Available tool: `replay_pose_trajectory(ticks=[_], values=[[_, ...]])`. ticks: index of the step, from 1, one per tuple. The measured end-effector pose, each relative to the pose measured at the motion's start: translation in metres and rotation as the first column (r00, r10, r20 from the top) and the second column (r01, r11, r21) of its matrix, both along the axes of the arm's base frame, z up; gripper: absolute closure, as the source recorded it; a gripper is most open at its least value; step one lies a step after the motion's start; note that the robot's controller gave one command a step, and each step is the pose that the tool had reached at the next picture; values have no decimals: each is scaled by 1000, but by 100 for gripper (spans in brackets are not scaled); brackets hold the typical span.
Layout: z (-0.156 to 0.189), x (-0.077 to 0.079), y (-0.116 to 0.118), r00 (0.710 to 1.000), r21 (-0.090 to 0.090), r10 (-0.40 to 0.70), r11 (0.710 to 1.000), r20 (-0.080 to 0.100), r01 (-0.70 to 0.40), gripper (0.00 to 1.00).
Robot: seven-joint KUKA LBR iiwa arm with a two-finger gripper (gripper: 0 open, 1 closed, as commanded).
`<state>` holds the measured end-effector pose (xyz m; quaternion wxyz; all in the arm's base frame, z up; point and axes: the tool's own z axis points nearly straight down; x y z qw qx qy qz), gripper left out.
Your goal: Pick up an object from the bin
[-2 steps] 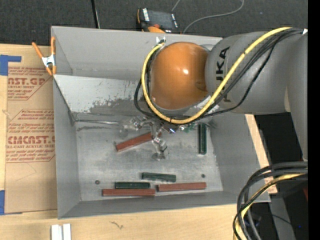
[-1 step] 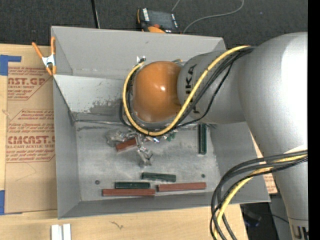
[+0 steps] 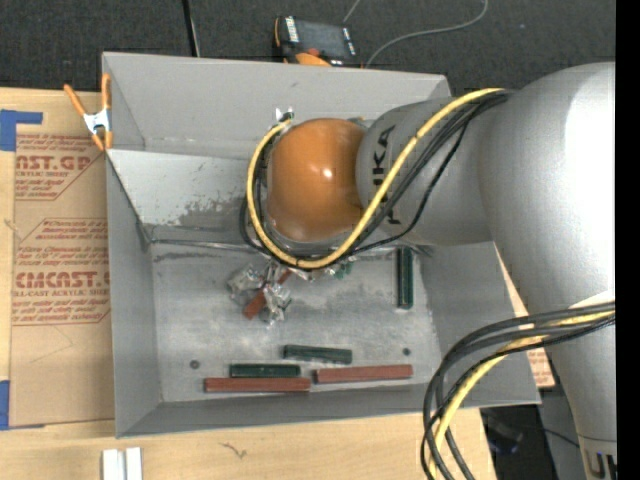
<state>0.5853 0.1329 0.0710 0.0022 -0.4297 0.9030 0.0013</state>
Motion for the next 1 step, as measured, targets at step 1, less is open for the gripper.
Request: replay_pose_trajectory(ticks=[1], values=[[151,-9,8,994,-1,112,994,8,-112,100]])
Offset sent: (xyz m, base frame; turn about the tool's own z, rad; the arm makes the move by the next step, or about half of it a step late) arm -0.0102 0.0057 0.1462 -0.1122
